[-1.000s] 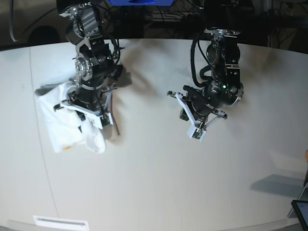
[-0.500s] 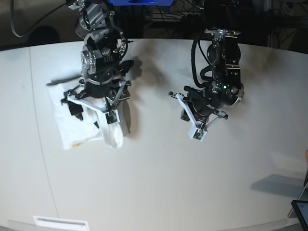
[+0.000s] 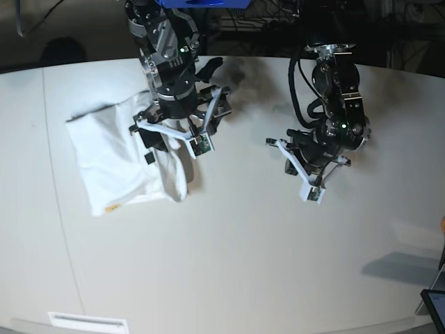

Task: Fold the T-shirt properly
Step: 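Drag the lifted shirt with the right gripper and open the left gripper, then lower the shirt with the right gripper and release it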

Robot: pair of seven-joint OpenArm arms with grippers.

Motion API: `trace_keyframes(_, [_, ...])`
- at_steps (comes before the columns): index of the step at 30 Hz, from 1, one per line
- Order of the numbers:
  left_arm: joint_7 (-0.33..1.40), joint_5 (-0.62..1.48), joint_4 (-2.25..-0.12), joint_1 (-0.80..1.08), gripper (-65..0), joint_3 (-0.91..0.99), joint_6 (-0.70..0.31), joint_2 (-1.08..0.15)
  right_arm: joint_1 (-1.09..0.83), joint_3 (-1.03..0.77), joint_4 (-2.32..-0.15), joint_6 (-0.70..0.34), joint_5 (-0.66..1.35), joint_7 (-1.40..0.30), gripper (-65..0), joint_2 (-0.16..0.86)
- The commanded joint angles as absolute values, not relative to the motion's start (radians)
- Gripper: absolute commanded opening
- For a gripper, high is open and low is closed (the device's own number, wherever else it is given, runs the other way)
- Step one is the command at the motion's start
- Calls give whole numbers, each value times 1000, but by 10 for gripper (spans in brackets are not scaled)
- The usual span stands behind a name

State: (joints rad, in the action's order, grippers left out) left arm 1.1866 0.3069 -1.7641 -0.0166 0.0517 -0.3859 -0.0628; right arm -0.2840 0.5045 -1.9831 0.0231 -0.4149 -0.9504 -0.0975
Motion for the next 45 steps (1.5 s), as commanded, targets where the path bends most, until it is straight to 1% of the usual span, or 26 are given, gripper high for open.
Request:
trace_keyframes(1, [1178, 312, -1779, -35, -650, 58, -387, -79, -271, 509, -2014, 27, -426, -915, -129, -104])
trace_keyframes(5, [1175, 312, -1779, -27, -650, 59, -387, -130, -266, 504, -2017, 25, -427, -802, -129, -96])
trace_keyframes(7, [1173, 312, -1779, -22, -650, 59, -387, -151, -262, 492, -2017, 28, -441, -740, -132, -74])
trace_keyframes(8, [1173, 312, -1779, -10, -650, 59, -387, -157, -257, 472, -2017, 28, -463, -716, -141, -73])
trace_keyframes(9, [1170, 312, -1784, 2, -650, 59, -387, -170, -255, 440, -2017, 30, -499, -694, -167, -76])
trace_keyframes(10, [1170, 312, -1787, 10, -650, 59, -387, -177, -251, 407, -2015, 30, -536, -684, -203, -79])
trace_keyframes(11, [1170, 312, -1787, 16, -650, 59, -387, -182, -242, 380, -2015, 25, -575, -679, -255, -79])
trace_keyframes(12, [1170, 312, -1787, 24, -650, 67, -387, -188, -232, 349, -2015, 25, -605, -682, -325, -79])
trace_keyframes(14, [1167, 312, -1787, 41, -650, 105, -387, -188, -223, 278, -2012, 25, -642, -682, -495, -79])
trace_keyframes(15, [1155, 312, -1788, 42, -650, 127, -387, -186, -223, 236, -2012, 25, -648, -682, -606, -79])
trace_keyframes(16, [1144, 312, -1788, 51, -650, 145, -387, -186, -226, 199, -2011, 25, -644, -682, -650, -79])
trace_keyframes(17, [1130, 312, -1788, 64, -650, 159, -387, -186, -229, 166, -2011, 25, -633, -682, -650, -79])
trace_keyframes(18, [1119, 312, -1788, 70, -650, 168, -387, -186, -239, 139, -2009, 24, -618, -684, -625, -79])
trace_keyframes(21, [1109, 312, -1788, 79, -650, 177, -387, -191, -295, 93, -2008, 24, -533, -680, -650, -70])
trace_keyframes(25, [1109, 312, -1788, 81, -650, 176, -387, -188, -348, 93, -1994, 24, -441, -677, -647, -45])
trace_keyframes(31, [1109, 312, -1788, 81, -650, 168, -387, -185, -384, 99, -1994, 24, -358, -679, -649, -50])
trace_keyframes(40, [1109, 312, -1788, 81, -650, 168, -387, -183, -417, 314, -1972, 30, -343, -684, -649, -50])
trace_keyframes(45, [1109, 312, -1788, 81, -650, 176, -387, -183, -423, 403, -1933, 31, -343, -700, -649, -51])
